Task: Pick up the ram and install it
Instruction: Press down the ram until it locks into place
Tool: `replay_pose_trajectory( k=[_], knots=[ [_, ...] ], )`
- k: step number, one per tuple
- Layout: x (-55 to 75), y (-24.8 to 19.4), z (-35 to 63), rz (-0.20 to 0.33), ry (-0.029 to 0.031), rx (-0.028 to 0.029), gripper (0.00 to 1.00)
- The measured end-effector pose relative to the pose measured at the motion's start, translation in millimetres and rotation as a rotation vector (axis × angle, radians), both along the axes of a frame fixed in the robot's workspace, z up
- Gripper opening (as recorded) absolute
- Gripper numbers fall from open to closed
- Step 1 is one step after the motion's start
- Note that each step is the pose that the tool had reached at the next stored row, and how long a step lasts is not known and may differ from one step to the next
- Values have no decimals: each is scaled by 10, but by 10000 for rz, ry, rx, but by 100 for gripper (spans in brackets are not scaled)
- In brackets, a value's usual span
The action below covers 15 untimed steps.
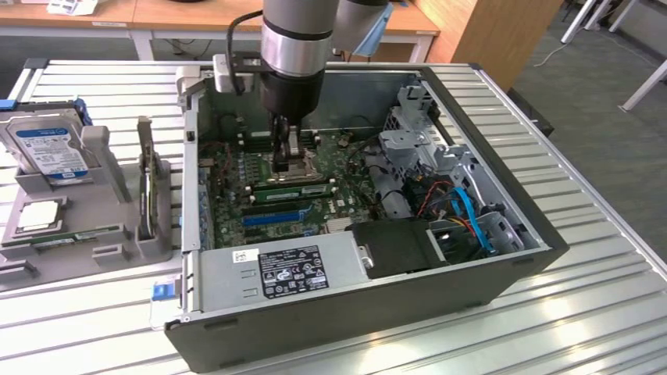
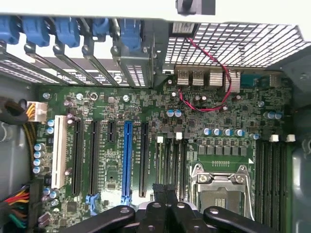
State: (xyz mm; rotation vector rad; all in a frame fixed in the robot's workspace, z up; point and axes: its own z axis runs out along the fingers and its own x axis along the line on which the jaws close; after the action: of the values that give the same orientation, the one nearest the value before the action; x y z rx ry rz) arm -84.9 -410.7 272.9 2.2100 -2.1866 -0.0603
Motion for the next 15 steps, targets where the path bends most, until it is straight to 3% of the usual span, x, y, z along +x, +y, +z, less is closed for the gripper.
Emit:
replay_pose_trajectory(
  k=[15],
  knots=[
    [4, 0, 313, 0, 5, 0, 10]
  ],
)
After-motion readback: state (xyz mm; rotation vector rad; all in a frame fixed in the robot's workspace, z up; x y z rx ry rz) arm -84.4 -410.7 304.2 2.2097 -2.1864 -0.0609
